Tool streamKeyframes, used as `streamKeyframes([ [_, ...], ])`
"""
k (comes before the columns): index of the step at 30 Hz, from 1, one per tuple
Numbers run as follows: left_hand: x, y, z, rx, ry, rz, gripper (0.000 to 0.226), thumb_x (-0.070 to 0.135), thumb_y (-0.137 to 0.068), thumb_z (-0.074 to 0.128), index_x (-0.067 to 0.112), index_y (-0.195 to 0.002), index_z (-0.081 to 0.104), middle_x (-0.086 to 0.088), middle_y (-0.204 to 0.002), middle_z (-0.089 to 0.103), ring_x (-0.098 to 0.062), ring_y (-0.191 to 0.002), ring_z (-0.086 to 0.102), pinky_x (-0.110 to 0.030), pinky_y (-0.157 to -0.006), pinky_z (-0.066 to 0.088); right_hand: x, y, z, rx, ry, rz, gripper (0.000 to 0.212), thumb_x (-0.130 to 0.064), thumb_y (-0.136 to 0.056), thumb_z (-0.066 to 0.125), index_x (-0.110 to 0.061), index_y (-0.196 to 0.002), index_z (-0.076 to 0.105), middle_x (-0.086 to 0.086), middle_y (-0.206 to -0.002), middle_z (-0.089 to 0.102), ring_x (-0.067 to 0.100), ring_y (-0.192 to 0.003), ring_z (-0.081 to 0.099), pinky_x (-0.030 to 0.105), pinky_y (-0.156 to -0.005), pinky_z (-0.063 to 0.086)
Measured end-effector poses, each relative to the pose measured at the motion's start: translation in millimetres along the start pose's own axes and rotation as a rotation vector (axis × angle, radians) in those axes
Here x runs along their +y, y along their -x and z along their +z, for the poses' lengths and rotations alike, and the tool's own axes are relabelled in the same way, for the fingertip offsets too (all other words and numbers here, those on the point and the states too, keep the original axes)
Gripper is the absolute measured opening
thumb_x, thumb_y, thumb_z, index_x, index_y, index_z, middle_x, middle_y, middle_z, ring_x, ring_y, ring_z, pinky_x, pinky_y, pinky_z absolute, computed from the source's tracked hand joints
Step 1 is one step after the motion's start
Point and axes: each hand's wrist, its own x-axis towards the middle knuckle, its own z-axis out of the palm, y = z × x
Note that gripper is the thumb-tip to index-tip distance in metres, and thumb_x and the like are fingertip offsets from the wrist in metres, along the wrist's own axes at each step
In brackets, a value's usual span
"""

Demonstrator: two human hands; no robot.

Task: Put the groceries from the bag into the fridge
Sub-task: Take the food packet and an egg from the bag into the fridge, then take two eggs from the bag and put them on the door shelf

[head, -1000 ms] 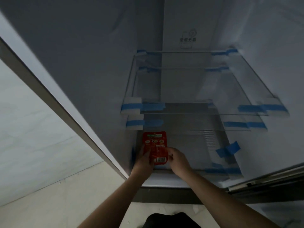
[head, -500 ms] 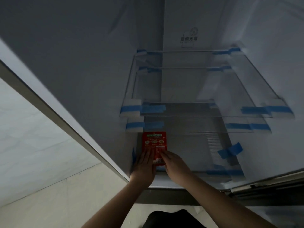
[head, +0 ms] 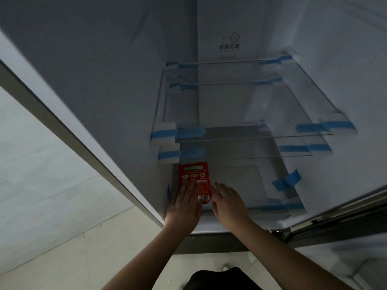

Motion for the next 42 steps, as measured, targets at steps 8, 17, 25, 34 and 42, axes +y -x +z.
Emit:
streamKeyframes([
  [8, 4, 35, -13, 0.030, -0.069, 0.080, 0.060, 0.046, -0.095, 0.031, 0.019, -0.148, 0.039, -0.005, -0.155, 0.038, -0.025, -0.146, 0.030, -0.050, -0.115, 0.024, -29, 36, -5, 0.072, 0.036, 0.082, 0.052, -0.035, -0.096, 0.048, -0.015, -0.143, 0.039, 0.011, -0.149, 0.041, 0.028, -0.137, 0.039, 0.042, -0.114, 0.023],
  [17, -17, 90, -23, -0.023, -0.155, 0.248, 0.061, 0.052, -0.100, 0.023, 0.017, -0.143, 0.048, -0.008, -0.150, 0.046, -0.029, -0.143, 0.036, -0.053, -0.116, 0.023, -87, 99, 0, 0.079, 0.128, 0.262, 0.060, -0.048, -0.094, 0.026, -0.014, -0.139, 0.046, 0.012, -0.143, 0.049, 0.028, -0.132, 0.046, 0.046, -0.109, 0.037],
  [25, -7, 120, -27, -0.006, -0.132, 0.438, 0.061, 0.052, -0.100, 0.027, 0.019, -0.149, 0.038, -0.009, -0.156, 0.036, -0.029, -0.146, 0.025, -0.052, -0.117, 0.019, -111, 164, 1, 0.133, 0.142, 0.434, 0.055, -0.043, -0.095, 0.030, -0.014, -0.137, 0.050, 0.012, -0.142, 0.050, 0.028, -0.131, 0.047, 0.045, -0.109, 0.032],
  [34, 38, 149, -25, -0.025, -0.143, 0.656, 0.061, 0.054, -0.100, 0.027, 0.022, -0.152, 0.030, -0.005, -0.159, 0.026, -0.025, -0.148, 0.015, -0.046, -0.118, 0.004, -116, 250, -3, 0.175, 0.097, 0.653, 0.059, -0.046, -0.097, 0.026, -0.015, -0.145, 0.039, 0.011, -0.149, 0.041, 0.026, -0.137, 0.039, 0.043, -0.112, 0.033],
  [42, 111, 214, -30, -0.086, -0.108, 0.835, 0.064, 0.056, -0.100, 0.012, 0.023, -0.155, 0.020, -0.005, -0.163, 0.019, -0.025, -0.151, 0.008, -0.045, -0.121, -0.001, -133, 361, 2, 0.252, 0.065, 0.847, 0.056, -0.045, -0.099, 0.033, -0.017, -0.146, 0.036, 0.010, -0.152, 0.038, 0.026, -0.140, 0.034, 0.043, -0.115, 0.028],
])
